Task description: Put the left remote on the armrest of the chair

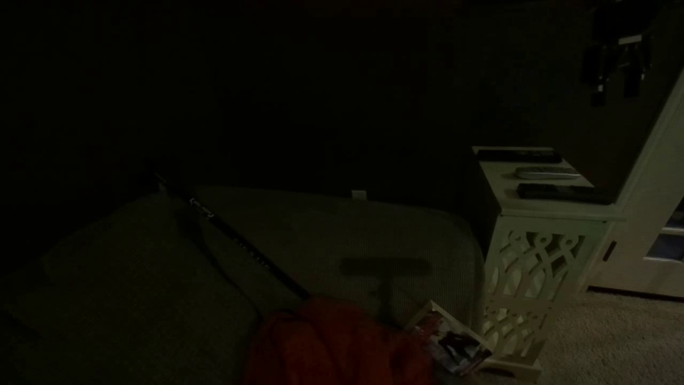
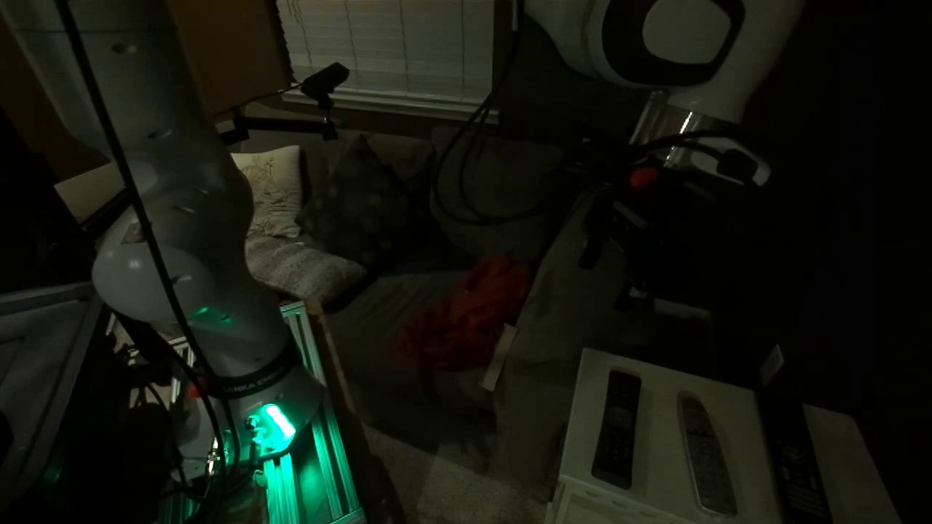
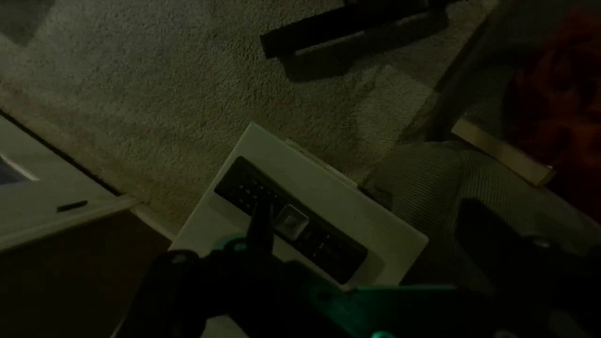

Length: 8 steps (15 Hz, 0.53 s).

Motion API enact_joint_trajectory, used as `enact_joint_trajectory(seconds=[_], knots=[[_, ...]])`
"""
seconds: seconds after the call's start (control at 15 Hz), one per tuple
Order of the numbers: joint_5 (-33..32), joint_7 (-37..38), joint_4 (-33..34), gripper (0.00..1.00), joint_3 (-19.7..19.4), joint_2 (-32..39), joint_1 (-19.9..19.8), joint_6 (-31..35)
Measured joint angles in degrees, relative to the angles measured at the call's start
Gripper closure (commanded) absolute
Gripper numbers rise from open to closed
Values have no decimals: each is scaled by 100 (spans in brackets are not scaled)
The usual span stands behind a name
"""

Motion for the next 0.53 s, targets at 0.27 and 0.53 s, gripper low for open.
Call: enact_joint_trajectory(seconds=[0.27,0.53], knots=[[60,-1348,-444,0,-69,-57,-105,501],[177,-1751,-547,0,-97,-23,-135,586]])
